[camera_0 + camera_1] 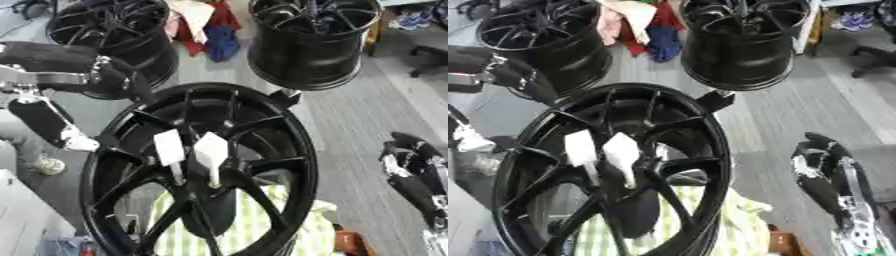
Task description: Pull the pin out of the wheel hub.
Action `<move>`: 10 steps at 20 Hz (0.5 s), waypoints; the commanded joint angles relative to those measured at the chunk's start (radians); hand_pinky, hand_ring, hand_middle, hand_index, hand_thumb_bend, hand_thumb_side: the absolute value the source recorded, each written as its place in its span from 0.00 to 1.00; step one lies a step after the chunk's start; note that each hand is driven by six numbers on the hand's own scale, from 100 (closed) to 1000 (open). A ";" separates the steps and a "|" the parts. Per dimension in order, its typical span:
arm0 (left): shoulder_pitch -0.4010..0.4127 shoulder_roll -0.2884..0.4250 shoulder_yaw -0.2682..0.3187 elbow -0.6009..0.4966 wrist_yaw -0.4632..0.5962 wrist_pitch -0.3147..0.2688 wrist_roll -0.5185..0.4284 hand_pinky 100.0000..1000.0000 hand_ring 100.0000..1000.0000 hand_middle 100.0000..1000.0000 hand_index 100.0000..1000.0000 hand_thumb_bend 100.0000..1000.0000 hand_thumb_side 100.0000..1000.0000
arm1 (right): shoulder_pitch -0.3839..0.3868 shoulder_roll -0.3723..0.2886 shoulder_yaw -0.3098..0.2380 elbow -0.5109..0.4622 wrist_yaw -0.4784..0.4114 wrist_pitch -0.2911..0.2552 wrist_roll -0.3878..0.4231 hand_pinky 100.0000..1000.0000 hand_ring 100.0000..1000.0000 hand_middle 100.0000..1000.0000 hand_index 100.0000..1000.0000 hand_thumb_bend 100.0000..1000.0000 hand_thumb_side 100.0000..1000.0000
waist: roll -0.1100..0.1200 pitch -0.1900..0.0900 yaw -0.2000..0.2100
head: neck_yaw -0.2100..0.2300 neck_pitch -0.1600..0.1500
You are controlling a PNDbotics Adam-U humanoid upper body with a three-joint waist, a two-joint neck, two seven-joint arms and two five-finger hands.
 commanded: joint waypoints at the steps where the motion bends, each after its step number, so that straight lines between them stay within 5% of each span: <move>1: -0.036 -0.027 -0.032 0.042 -0.062 -0.150 -0.136 0.69 0.72 0.78 0.85 0.23 0.19 | -0.010 -0.020 0.002 -0.009 -0.005 -0.002 0.005 0.65 0.54 0.61 0.76 0.00 0.20 | -0.002 -0.009 -0.003 | 0.010 -0.003; 10: -0.075 -0.104 -0.111 0.116 -0.144 -0.204 -0.136 0.63 0.69 0.76 0.84 0.24 0.21 | -0.015 -0.021 0.007 -0.008 -0.007 -0.003 0.010 0.65 0.54 0.61 0.76 0.00 0.20 | 0.000 -0.007 -0.016 | 0.024 -0.003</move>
